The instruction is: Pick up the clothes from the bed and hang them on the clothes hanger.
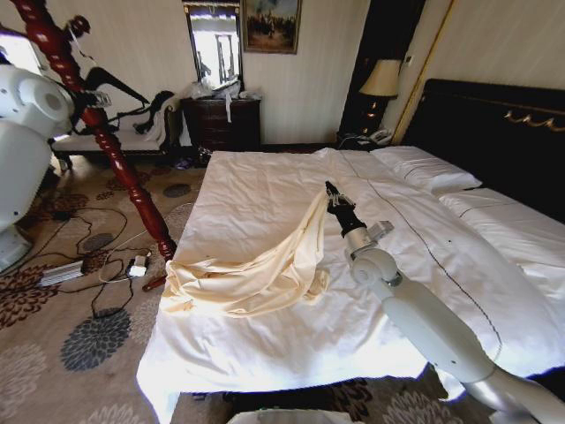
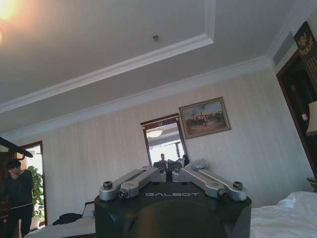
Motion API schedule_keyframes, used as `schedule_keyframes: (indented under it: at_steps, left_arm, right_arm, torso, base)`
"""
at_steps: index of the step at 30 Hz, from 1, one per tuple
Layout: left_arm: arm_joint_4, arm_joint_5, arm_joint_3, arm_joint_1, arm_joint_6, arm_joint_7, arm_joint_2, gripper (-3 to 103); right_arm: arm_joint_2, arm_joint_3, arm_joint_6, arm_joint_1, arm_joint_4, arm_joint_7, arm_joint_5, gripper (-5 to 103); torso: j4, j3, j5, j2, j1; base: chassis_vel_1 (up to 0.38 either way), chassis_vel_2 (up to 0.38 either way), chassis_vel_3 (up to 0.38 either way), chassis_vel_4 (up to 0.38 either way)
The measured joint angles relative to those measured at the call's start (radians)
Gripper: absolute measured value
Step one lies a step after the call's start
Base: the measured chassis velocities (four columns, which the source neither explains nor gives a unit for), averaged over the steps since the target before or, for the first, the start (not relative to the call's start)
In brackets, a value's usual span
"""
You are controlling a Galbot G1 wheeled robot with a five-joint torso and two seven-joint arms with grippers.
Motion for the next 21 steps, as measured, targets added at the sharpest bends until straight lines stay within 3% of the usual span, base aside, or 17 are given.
schedule_keyframes:
  at_steps: [1,4,7,8,9,11,13,18,21]
  left_arm:
    - [0.0,-0.023,-0.001,0.0,0.005,0.0,0.0,76]
    - [-0.001,-0.05,-0.002,0.001,0.007,0.007,0.002,71]
    - [-0.013,-0.101,-0.015,0.008,0.007,0.012,0.003,55]
    - [-0.016,-0.111,-0.018,0.009,0.007,0.012,0.003,55]
    - [-0.024,-0.136,-0.024,0.01,0.006,0.01,0.004,44]
    - [-0.029,-0.144,-0.027,0.01,0.006,0.009,0.005,44]
    - [-0.041,-0.154,-0.032,0.011,0.004,0.009,0.007,33]
    - [-0.059,-0.178,-0.045,0.013,0.002,0.018,0.012,18]
    - [-0.062,-0.182,-0.049,0.016,-0.004,0.023,0.015,16]
  right_arm:
    - [-0.001,0.0,0.0,0.002,0.0,0.0,0.0,0]
    - [-0.003,0.0,0.001,0.004,0.0,0.0,0.0,0]
    - [-0.004,0.0,0.002,0.004,0.0,0.0,0.0,0]
    - [-0.004,0.0,0.003,0.003,0.001,0.0,0.0,0]
    - [-0.006,0.0,0.003,0.0,0.002,0.001,0.0,0]
    - [-0.006,0.001,0.003,-0.002,0.003,0.001,0.0,0]
    - [-0.009,0.004,0.003,-0.007,0.006,0.001,-0.001,0]
    - [-0.017,0.014,0.004,-0.018,0.011,0.003,-0.002,0]
    - [-0.025,0.019,0.004,-0.025,0.015,0.004,-0.002,0]
  torso:
    - [-0.0001,0.0,0.0,0.0,0.0]
    - [-0.0004,0.0,0.0001,0.0,0.0]
    - [-0.0002,0.0,-0.0001,0.0,0.0]
    - [-0.0001,0.0,-0.0001,0.0,0.0]
    - [-0.0002,0.0,0.0001,0.0,0.0]
    - [-0.0003,0.0,0.0001,0.0,0.0]
    - [-0.0005,0.0,0.0001,0.0,0.0]
    - [0.0,0.0,0.0,0.0,0.0]
    - [-0.0005,0.0,0.0001,0.0,0.0]
  base:
    - [0.0,0.0,0.0,0.0]
    - [0.0,0.0,0.0,0.0]
    - [0.0,0.0,0.0,0.0]
    - [0.0,0.0,0.0,0.0]
    - [0.0,0.0,0.0,0.0]
    - [0.0,0.0,0.0,0.0]
    - [0.0,0.0,0.0,0.0]
    - [0.0,0.0,0.0,0.0]
    - [0.0,0.0,0.0,0.0]
